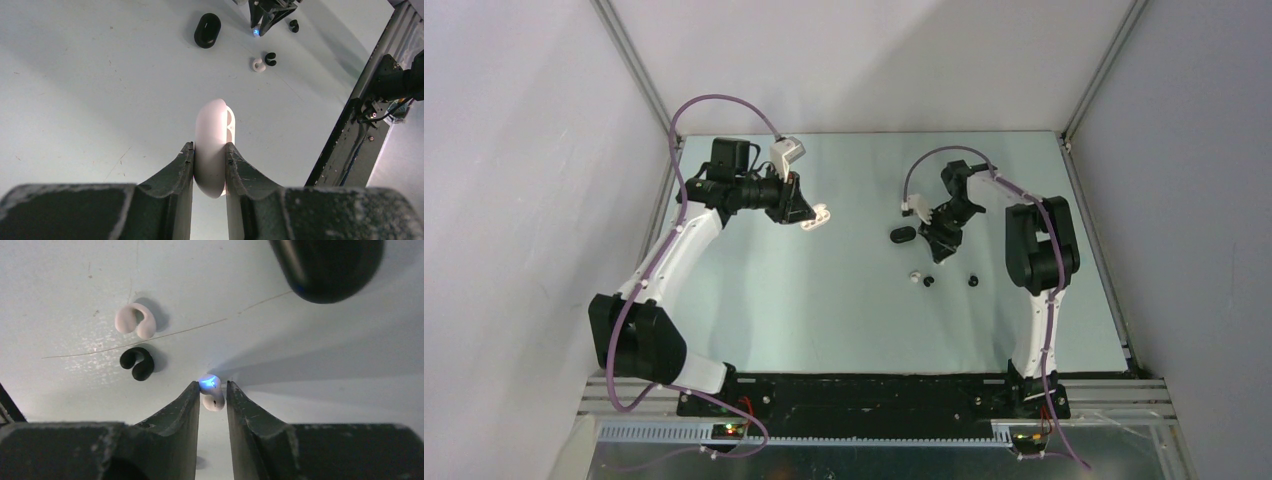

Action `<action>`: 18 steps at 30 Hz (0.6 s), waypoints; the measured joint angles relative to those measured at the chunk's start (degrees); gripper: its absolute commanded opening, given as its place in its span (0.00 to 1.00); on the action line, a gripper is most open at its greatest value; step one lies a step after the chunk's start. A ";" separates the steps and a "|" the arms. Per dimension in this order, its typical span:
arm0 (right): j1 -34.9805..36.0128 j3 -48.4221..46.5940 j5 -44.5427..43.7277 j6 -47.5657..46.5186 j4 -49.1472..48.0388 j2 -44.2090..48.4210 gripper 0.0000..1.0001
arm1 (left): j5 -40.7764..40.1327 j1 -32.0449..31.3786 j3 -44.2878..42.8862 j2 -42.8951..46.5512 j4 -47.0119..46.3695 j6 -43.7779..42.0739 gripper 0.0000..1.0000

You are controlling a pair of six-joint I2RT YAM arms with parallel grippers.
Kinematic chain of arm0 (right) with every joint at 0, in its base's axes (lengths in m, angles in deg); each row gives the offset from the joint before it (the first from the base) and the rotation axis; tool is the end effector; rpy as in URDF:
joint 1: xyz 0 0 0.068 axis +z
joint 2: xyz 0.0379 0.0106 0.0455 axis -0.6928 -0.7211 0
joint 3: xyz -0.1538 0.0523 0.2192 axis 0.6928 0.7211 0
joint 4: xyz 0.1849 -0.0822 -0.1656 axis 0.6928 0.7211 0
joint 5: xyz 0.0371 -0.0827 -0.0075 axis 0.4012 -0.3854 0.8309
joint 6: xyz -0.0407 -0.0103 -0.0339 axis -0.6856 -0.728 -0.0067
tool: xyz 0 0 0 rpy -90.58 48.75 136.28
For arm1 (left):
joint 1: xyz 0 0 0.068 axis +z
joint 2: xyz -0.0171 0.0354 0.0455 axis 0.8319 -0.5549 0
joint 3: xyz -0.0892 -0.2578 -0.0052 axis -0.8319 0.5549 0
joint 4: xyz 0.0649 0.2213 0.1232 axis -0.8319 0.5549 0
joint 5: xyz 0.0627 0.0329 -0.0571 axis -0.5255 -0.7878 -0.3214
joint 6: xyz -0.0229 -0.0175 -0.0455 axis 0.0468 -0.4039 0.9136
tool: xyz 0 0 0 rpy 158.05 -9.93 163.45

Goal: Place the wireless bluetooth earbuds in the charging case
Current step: Pick up the earbud from the center of the board.

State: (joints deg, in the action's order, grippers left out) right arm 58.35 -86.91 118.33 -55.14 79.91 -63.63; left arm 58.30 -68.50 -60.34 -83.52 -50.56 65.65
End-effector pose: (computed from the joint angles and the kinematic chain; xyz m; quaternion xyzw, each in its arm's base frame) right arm 0.3737 0.1144 0.1606 -0.6025 0.7578 0.2303 0.0987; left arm 0.2959 -0.0889 0.3325 0.3176 0.8077 -0.3393 0.3628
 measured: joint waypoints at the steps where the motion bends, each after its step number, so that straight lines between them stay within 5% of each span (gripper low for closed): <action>1: -0.20 -0.33 -0.13 0.20 0.00 0.00 0.31 | 0.00 0.00 0.00 0.00 0.00 0.00 0.00; 18: -2.67 -4.79 0.09 3.04 1.16 -2.40 0.29 | 0.07 0.00 0.00 0.00 0.00 0.00 0.00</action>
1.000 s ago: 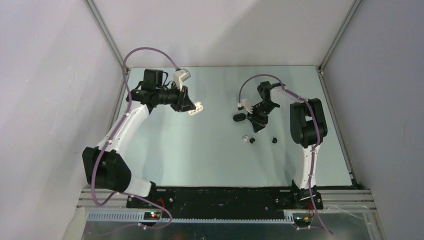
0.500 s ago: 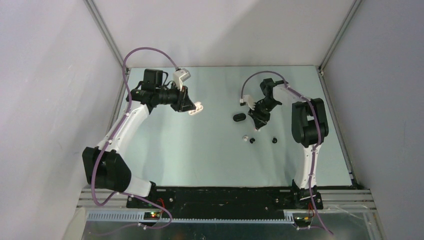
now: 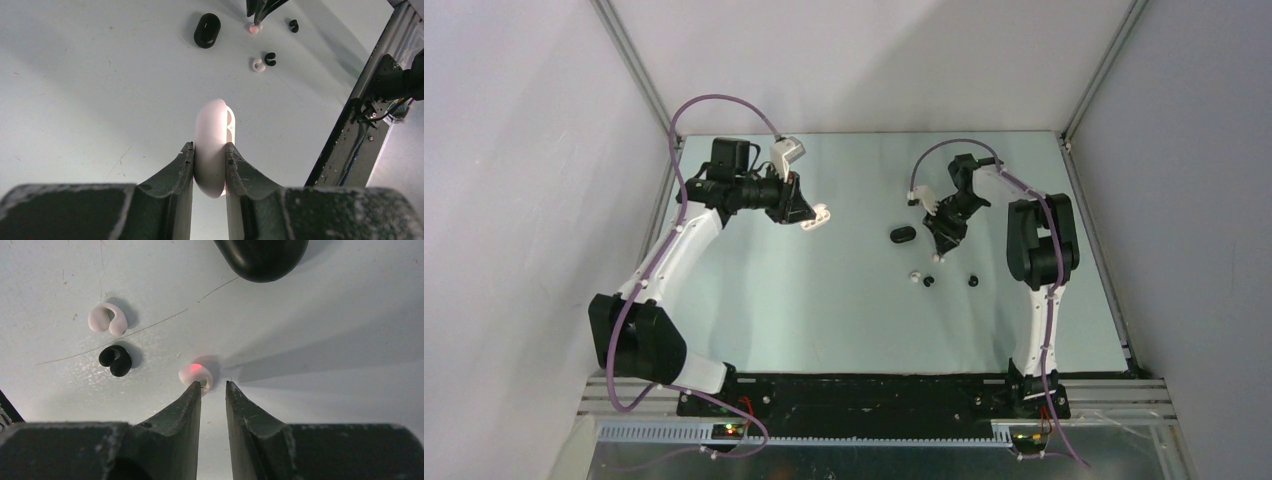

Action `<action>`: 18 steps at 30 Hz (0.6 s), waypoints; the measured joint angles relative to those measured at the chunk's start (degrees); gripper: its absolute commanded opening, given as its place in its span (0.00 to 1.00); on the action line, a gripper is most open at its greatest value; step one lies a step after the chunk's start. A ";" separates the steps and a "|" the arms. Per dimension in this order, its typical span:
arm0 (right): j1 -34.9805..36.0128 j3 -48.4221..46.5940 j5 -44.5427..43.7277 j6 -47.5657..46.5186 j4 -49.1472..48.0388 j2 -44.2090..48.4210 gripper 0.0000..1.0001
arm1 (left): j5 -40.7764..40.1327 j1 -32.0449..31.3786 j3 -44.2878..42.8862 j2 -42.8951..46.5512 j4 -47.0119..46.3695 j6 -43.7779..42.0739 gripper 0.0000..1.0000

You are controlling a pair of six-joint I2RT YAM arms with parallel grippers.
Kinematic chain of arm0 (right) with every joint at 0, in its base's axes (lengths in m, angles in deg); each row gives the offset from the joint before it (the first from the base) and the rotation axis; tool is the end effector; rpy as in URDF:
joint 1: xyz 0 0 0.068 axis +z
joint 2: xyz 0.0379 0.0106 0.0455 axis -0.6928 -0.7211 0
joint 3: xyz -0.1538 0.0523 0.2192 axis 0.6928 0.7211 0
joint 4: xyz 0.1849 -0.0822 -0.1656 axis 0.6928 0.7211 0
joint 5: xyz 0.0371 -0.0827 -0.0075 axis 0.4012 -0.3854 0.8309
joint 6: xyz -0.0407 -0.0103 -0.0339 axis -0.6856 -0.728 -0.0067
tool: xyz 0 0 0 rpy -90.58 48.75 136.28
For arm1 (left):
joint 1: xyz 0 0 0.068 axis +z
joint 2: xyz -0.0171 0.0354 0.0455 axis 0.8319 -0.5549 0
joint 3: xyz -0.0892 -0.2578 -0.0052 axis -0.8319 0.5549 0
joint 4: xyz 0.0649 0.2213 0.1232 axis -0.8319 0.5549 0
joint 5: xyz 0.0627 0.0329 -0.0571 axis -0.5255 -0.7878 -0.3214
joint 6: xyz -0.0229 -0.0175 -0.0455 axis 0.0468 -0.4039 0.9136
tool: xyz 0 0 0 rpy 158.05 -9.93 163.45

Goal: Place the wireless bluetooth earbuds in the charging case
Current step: Pick up the earbud from the center of the board.

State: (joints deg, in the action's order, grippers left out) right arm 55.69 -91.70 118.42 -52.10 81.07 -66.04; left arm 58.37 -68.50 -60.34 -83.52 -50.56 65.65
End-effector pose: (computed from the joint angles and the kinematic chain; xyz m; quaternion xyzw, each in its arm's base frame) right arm 0.3931 0.1000 0.1650 -0.5661 0.7851 0.2271 0.1077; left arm 0.2959 -0.0890 0.3325 0.3178 0.8075 -0.3398 0.3627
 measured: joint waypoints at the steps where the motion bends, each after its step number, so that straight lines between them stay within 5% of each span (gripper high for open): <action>1: 0.11 0.00 -0.04 0.13 -0.04 -0.09 0.29 | 0.00 0.00 0.00 0.00 0.00 0.00 0.00; 18: 2.29 1.31 -2.34 -0.63 -2.71 0.26 0.30 | 0.00 0.00 0.00 0.00 0.00 0.00 0.00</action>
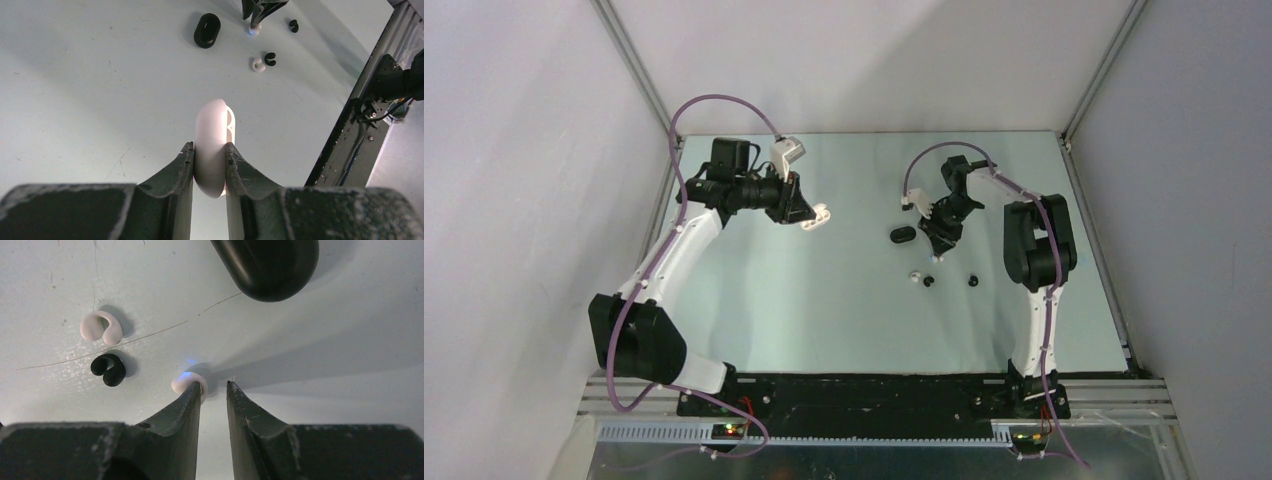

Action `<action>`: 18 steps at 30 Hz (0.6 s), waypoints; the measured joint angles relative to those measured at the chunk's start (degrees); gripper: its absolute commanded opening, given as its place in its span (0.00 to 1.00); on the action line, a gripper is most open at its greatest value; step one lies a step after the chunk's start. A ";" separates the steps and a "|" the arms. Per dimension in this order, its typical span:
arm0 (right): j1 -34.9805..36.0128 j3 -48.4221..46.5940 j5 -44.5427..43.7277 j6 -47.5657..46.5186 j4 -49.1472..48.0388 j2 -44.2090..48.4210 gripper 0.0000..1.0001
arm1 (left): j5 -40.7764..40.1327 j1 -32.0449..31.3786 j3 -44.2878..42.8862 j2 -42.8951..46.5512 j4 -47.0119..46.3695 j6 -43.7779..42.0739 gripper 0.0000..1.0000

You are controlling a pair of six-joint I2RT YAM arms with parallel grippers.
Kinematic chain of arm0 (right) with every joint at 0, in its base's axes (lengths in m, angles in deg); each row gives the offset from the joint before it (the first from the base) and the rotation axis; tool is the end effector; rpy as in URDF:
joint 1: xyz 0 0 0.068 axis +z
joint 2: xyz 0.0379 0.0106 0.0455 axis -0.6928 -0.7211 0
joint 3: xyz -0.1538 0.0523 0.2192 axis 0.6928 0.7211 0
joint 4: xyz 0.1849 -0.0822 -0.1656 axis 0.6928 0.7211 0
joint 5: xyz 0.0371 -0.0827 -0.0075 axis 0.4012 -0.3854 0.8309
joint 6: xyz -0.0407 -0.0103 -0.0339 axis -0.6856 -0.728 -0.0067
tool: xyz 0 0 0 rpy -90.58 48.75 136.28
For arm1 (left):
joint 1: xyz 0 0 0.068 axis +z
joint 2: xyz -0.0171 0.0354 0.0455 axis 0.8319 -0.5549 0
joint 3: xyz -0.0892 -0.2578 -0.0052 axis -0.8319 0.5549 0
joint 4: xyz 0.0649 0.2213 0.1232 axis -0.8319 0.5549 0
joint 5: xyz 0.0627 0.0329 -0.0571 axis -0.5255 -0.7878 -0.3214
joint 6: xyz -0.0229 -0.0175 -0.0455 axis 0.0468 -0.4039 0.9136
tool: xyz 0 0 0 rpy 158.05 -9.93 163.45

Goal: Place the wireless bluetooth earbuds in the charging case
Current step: Pick up the earbud from the center of the board.

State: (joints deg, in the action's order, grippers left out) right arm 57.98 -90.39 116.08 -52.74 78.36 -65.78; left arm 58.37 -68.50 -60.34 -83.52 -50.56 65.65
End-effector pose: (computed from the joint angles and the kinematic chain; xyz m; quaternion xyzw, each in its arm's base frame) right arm 0.3898 0.1146 0.1606 -0.5914 0.7722 0.2049 0.1096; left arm 0.2959 -0.0890 0.3325 0.3178 0.8075 -0.3398 0.3627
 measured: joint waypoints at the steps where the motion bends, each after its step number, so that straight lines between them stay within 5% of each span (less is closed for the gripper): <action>1: 0.00 0.11 -0.02 -0.02 -0.04 0.09 0.30 | 0.00 0.00 0.00 0.00 0.00 0.00 0.00; 18: -0.28 0.13 2.60 -2.05 4.11 0.11 0.32 | 0.09 0.00 0.00 -0.02 0.00 0.00 0.00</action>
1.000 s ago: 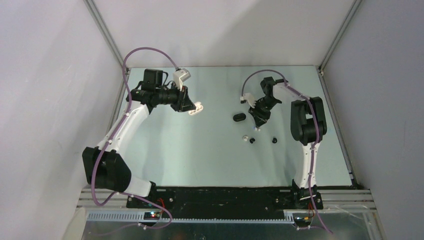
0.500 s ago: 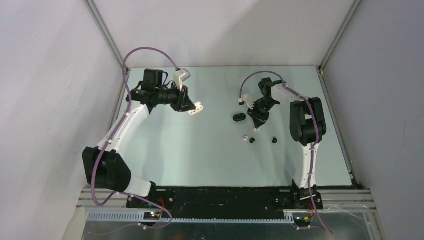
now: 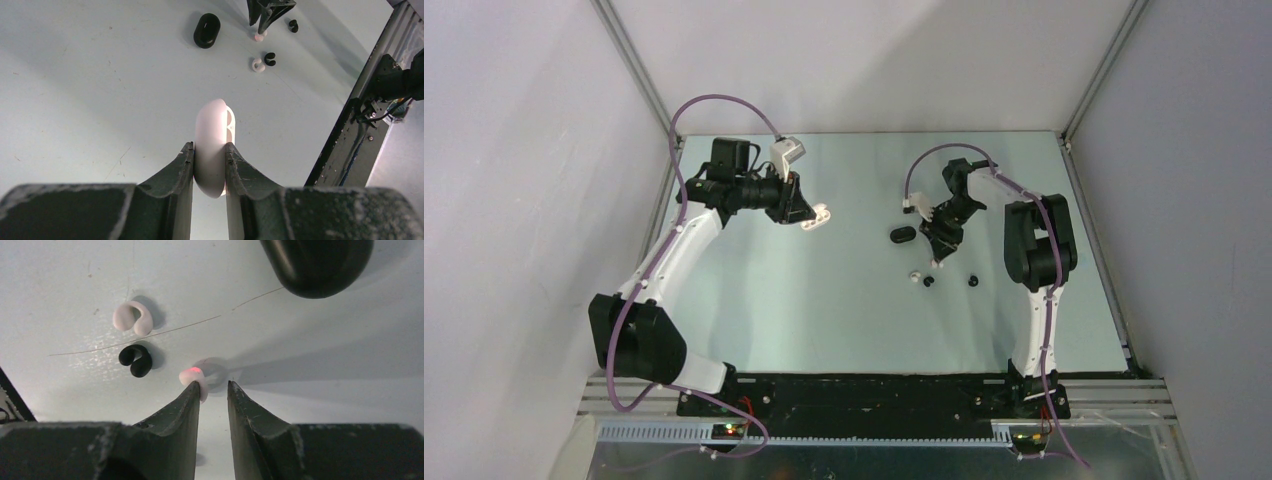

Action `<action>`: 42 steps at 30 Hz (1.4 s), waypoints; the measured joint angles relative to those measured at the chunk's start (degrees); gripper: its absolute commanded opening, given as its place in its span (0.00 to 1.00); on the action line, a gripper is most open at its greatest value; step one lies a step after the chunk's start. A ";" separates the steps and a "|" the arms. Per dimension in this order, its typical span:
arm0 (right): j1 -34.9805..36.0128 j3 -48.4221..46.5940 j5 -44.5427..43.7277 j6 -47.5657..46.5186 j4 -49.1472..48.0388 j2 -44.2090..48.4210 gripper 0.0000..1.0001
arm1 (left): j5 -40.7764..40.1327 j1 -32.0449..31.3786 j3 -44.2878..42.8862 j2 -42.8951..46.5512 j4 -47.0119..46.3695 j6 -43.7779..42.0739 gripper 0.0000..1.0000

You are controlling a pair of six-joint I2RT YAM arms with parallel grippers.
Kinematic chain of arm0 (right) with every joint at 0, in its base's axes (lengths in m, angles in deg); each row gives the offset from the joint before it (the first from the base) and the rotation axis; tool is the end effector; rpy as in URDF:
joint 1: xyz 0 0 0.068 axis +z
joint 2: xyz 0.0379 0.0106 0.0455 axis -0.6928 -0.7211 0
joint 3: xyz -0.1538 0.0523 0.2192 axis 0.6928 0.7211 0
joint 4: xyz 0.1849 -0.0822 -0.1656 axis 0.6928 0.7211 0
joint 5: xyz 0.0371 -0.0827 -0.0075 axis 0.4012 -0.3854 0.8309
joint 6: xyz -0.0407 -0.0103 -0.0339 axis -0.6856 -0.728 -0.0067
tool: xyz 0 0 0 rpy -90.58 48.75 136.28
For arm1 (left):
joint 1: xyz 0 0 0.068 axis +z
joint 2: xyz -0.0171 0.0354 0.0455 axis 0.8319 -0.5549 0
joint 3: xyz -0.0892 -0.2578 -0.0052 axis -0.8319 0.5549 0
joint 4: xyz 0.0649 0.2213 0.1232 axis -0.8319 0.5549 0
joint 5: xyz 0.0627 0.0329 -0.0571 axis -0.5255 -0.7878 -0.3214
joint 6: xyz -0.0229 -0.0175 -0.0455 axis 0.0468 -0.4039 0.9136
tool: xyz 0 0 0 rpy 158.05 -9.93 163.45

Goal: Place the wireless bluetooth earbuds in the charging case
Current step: Pick up the earbud from the center of the board, then place the earbud in the charging case.

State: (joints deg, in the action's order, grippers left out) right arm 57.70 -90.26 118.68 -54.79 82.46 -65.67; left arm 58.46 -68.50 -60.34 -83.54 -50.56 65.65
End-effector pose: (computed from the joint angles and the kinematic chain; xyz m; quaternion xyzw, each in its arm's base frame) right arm 0.3822 0.1121 0.1615 -0.5931 0.7640 0.2370 0.0910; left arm 0.2959 -0.0890 0.3325 0.3180 0.8072 -0.3405 0.3624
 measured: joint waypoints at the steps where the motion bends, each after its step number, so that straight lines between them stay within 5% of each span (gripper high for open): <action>1: 0.00 0.00 0.24 -0.22 0.39 0.00 0.31 | 0.00 0.00 0.00 0.00 0.00 0.00 0.00; 8: 0.09 0.00 1.09 -0.83 3.19 0.00 0.26 | 0.00 0.00 0.00 0.00 0.00 0.00 0.00; 18: 0.17 0.00 2.23 -1.05 4.92 0.00 0.00 | 0.00 0.00 0.00 0.00 0.00 0.00 0.00; 29: 1.18 -1.75 4.79 -4.35 7.65 7.89 0.00 | 0.68 -0.28 -0.52 -2.12 0.15 -0.79 0.00; 36: 10.67 -11.39 5.18 -8.61 7.21 22.47 0.00 | 1.07 -3.65 -4.74 -4.94 0.37 -6.91 0.00; 42: 17.55 -16.31 5.05 -9.07 5.11 25.00 0.00 | 1.53 -7.89 -6.05 -4.92 -1.40 -14.16 0.00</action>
State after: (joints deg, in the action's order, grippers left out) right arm 75.25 -106.56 123.73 -63.86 87.58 -40.66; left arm 59.99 -76.39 -66.39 -88.46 -51.96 51.49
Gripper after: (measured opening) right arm 0.020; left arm 0.276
